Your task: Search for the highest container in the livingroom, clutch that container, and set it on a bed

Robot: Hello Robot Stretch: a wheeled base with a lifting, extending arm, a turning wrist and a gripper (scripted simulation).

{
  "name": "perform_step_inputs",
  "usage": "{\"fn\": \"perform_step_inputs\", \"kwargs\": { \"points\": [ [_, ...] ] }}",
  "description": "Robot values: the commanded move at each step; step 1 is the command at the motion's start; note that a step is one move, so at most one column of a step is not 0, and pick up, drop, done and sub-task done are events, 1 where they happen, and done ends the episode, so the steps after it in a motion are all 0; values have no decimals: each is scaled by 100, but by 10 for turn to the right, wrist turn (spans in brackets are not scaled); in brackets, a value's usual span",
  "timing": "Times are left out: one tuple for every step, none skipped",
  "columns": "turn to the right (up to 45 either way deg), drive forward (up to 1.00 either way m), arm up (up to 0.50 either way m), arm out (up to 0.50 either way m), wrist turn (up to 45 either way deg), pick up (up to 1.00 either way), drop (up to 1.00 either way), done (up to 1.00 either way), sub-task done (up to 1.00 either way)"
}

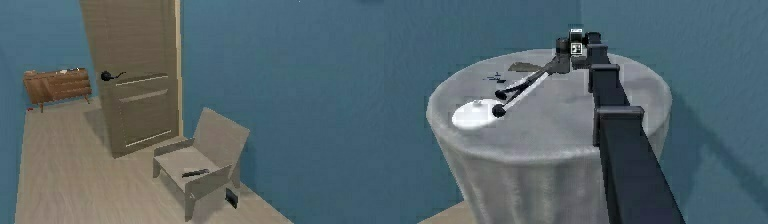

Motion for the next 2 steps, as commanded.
{"fn": "perform_step_inputs", "kwargs": {
  "points": [
    [0, 0, 0, 0, -240, 0, 0, 0, 0],
    [0, 0, 0, -48, 0, 0, 0, 0, 0]
  ]
}}
